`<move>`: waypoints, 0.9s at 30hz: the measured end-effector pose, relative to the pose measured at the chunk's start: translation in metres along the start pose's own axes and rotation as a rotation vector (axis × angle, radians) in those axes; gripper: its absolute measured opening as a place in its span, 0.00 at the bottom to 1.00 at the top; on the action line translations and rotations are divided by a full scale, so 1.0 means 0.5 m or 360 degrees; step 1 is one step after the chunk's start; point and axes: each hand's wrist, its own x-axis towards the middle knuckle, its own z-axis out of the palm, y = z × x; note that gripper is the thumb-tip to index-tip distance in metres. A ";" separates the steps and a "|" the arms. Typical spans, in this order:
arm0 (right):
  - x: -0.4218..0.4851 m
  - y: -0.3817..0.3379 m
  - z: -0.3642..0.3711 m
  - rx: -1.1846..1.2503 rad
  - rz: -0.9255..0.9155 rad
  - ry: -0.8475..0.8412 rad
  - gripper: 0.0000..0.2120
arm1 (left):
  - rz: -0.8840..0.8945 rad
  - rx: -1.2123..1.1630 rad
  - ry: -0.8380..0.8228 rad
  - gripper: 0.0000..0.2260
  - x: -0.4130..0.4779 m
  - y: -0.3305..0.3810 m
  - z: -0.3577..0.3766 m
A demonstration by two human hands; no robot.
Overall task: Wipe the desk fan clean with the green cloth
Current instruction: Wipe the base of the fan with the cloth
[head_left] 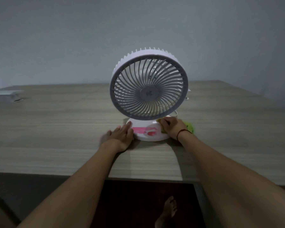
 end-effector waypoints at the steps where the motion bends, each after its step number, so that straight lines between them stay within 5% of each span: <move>1: -0.010 -0.005 0.003 -0.0018 -0.0037 0.0007 0.19 | 0.0001 -0.0002 0.0007 0.24 -0.002 0.001 0.000; 6: -0.076 -0.001 -0.001 0.0068 -0.0254 0.0066 0.16 | 0.0004 -0.0010 0.0001 0.24 -0.007 -0.001 -0.003; 16: 0.003 -0.016 -0.015 0.0066 0.0166 0.0042 0.17 | -0.0002 0.0020 -0.0014 0.24 0.005 0.000 0.000; 22: -0.056 -0.015 -0.013 0.0103 -0.0087 -0.0004 0.15 | -0.0001 0.0023 -0.0004 0.24 0.008 -0.006 0.001; 27: -0.047 0.016 -0.039 0.0116 -0.0014 0.0003 0.16 | 0.0017 0.0011 0.0003 0.24 0.006 -0.007 0.006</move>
